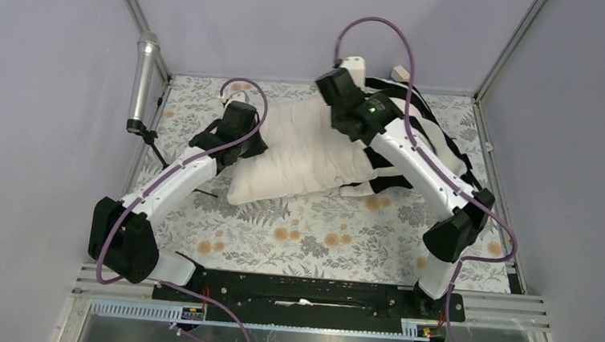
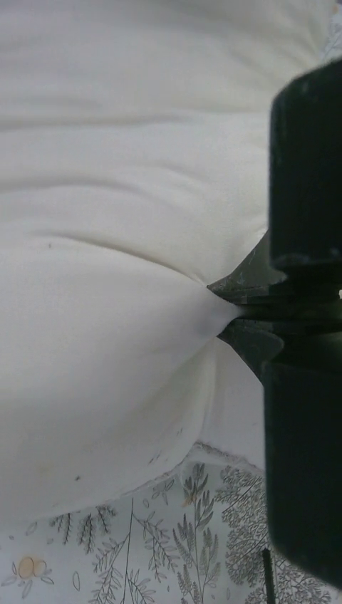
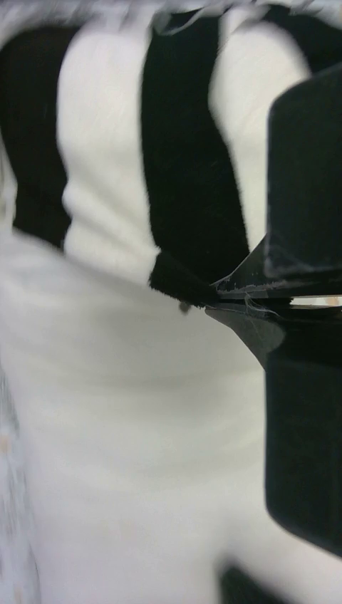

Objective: Put the pillow into the pillowcase
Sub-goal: Stuff the pillow into the pillowcase.

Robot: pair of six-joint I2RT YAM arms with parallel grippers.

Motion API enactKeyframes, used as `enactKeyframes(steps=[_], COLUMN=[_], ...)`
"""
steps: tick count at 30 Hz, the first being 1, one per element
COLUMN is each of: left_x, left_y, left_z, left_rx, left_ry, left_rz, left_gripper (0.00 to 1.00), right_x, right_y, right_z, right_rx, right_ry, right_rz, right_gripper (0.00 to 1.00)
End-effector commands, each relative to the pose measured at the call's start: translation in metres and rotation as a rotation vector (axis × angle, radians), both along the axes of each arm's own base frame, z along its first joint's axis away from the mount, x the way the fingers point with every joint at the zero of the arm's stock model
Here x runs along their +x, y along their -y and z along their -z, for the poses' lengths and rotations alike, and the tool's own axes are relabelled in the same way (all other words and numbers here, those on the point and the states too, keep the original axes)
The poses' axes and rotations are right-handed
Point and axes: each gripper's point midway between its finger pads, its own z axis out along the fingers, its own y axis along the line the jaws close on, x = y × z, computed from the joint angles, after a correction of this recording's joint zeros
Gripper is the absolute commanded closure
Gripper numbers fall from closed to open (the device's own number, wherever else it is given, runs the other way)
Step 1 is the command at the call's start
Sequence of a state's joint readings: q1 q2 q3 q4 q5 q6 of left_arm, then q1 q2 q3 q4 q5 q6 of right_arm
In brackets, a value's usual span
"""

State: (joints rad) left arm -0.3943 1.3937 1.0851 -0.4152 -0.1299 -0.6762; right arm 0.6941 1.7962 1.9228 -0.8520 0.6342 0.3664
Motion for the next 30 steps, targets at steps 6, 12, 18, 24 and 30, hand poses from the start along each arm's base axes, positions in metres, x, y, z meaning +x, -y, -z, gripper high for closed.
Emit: enactKeyframes(steps=[6,12,18,24,30], left_x=[-0.018,-0.05,-0.071,-0.085,-0.1], left_y=[0.057,0.043,0.024,0.062,0.182], left_z=[-0.143,-0.07,-0.073,-0.14,-0.114], left_rx=[-0.248,-0.198,-0.054,-0.09,-0.122], left_ry=[0.254,0.11,0.181,0.342,0.34], left_rz=[0.122,0.125,0.182,0.367,0.684], left_gripper=[1.0,1.0,0.13,0.07,0.01], right_x=[-0.041,-0.041,-0.053,-0.083,-0.114], right_y=[-0.071,-0.024,0.007,0.053,0.083], right_z=[-0.014,0.06,0.059,0.021,0.027], right_rx=[0.18,0.192,0.174,0.182,0.184], right_ry=[-0.033,-0.115,-0.097,-0.015,-0.02], right_rz=[-0.159,-0.109,-0.051,0.067,0.136], right_gripper=[1.0,1.0,0.55,0.2,0.19])
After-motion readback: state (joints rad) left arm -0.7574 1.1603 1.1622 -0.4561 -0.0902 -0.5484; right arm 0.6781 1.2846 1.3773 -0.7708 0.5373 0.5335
